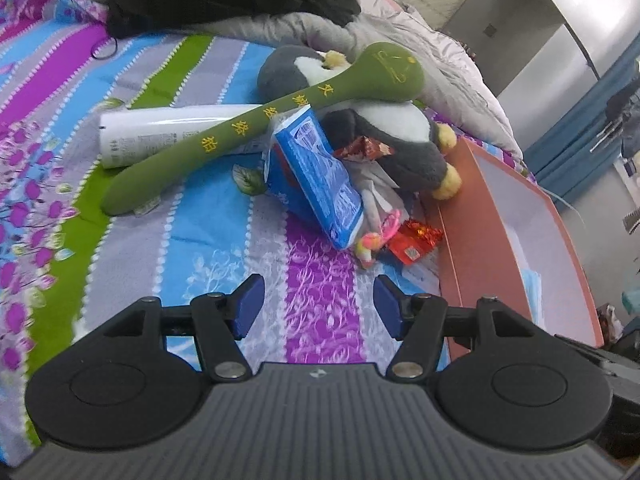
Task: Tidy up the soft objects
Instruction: 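Move the left tool to the blue snack bag while the right tool approaches the pink feather toy, then grasp the blue snack bag with the left tool while the right tool grasps the pink toy, then lift the blue snack bag with the left tool while the right tool holds the pink toy, then carry the snack bag and pink toy over the pink box with both tools, then lower both items into the pink box and open both tools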
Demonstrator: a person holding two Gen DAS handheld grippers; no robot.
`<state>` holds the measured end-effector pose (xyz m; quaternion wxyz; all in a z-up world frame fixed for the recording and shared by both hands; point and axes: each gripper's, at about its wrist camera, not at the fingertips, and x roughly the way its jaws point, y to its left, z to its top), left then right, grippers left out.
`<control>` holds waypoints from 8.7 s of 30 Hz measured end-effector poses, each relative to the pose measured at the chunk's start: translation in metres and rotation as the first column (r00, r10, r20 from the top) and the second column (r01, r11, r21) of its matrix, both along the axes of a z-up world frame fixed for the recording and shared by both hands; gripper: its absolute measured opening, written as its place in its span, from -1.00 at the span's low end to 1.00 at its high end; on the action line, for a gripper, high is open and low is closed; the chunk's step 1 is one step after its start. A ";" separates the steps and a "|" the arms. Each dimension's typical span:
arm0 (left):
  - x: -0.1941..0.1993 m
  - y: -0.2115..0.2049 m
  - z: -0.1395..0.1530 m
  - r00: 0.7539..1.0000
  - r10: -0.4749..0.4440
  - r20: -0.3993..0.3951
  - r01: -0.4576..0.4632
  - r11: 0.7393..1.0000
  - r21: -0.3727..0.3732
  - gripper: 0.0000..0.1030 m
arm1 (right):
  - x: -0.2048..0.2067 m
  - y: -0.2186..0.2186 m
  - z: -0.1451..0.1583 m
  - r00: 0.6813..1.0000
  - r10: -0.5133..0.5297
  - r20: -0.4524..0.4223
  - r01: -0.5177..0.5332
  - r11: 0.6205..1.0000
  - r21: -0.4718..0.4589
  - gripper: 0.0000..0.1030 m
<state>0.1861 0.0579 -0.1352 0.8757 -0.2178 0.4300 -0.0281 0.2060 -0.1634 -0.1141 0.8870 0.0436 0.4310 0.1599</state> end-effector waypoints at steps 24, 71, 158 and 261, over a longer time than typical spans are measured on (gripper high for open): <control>0.131 0.008 -0.086 0.996 0.037 -0.079 -0.054 0.972 -0.227 -0.66 | 0.107 0.032 -0.085 0.995 0.044 -0.094 -0.047 0.999 -0.025 -0.31; -0.075 0.015 -0.050 0.989 -0.005 -0.146 -0.024 0.981 -0.195 -0.85 | -0.062 0.012 -0.043 0.995 0.081 -0.058 -0.085 0.994 -0.075 -0.57; -0.079 0.003 -0.035 0.991 0.001 -0.133 -0.004 1.000 -0.019 -0.65 | -0.027 0.027 -0.075 0.987 0.097 -0.127 -0.104 0.993 -0.054 -0.26; 0.079 -0.263 0.121 0.862 -0.489 0.134 0.477 0.872 0.113 -0.06 | -0.027 -0.214 0.102 0.916 -0.341 0.211 0.341 0.939 0.036 -0.49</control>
